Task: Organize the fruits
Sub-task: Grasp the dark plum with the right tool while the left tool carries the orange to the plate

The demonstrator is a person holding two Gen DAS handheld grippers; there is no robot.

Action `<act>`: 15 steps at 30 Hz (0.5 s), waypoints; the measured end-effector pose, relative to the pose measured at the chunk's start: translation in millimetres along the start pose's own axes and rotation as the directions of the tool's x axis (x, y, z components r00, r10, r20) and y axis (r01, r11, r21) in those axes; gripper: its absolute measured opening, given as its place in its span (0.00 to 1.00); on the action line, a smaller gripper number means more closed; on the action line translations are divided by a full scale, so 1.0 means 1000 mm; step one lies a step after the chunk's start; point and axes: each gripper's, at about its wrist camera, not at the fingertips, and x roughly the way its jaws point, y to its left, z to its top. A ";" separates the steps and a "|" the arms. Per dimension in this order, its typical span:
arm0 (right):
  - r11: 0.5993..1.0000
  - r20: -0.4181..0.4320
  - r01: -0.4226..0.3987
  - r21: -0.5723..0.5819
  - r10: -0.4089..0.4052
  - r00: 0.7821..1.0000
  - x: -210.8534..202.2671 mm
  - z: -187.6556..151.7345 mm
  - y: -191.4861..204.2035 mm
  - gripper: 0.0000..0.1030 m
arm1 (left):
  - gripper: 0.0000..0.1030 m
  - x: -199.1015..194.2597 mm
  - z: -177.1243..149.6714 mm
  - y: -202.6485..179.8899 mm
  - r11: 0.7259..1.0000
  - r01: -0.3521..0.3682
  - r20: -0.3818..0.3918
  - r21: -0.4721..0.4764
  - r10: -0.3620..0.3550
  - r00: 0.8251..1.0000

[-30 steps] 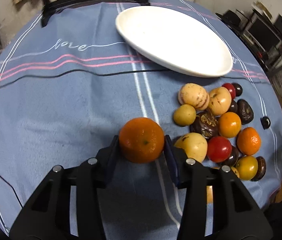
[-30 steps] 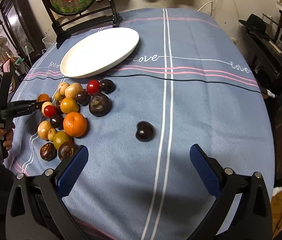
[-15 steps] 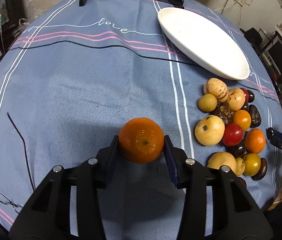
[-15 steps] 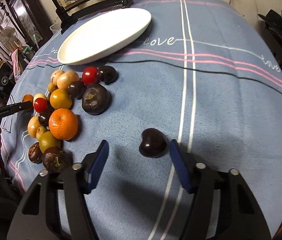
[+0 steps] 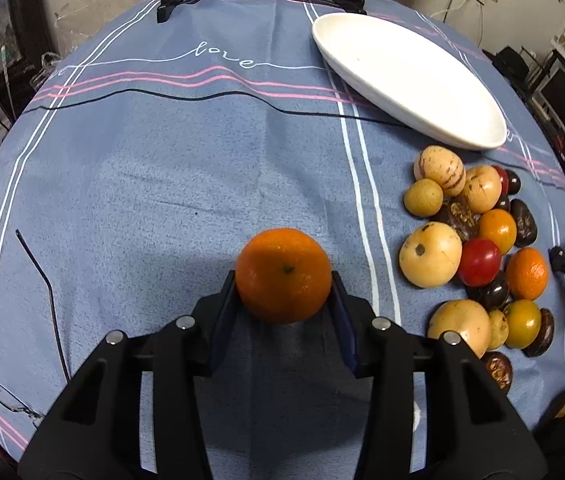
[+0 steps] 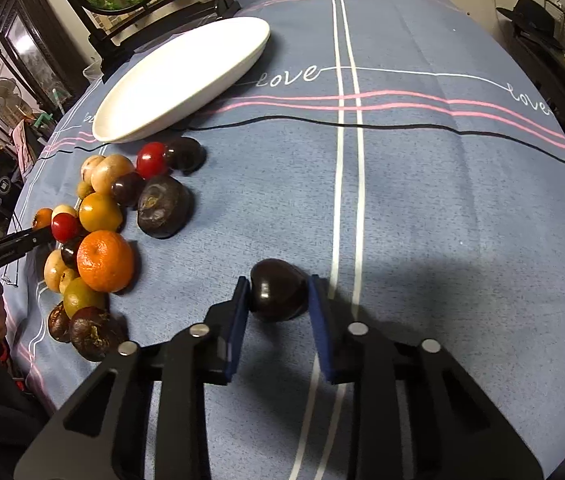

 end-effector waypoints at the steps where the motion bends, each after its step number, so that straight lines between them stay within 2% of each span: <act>1: 1.000 -0.001 0.006 -0.002 -0.006 1.000 0.000 -0.001 0.001 0.27 | 0.42 -0.001 0.001 0.001 1.000 0.013 0.003 -0.007 -0.013 1.000; 5: 1.000 0.002 0.026 -0.013 -0.026 1.000 -0.001 -0.003 0.004 0.27 | 0.42 -0.008 0.007 -0.001 1.000 0.021 0.024 0.001 -0.021 1.000; 8: 0.999 0.036 -0.031 0.010 0.031 0.999 -0.016 0.006 0.009 0.27 | 0.42 -0.020 0.024 -0.008 0.999 0.051 0.050 0.009 -0.052 0.997; 11: 0.997 0.149 -0.057 -0.049 0.064 0.987 -0.050 0.042 0.032 0.27 | 0.42 -0.035 0.056 -0.023 0.995 0.097 0.100 0.035 -0.100 0.990; 13: 0.992 0.223 -0.069 -0.102 0.091 0.971 -0.068 0.073 0.050 0.27 | 0.42 -0.042 0.083 -0.040 0.990 0.118 0.139 0.072 -0.127 0.982; 15: 0.986 0.262 -0.074 -0.152 0.112 0.958 -0.073 0.105 0.066 0.27 | 0.43 -0.044 0.109 -0.057 0.985 0.136 0.164 0.111 -0.153 0.975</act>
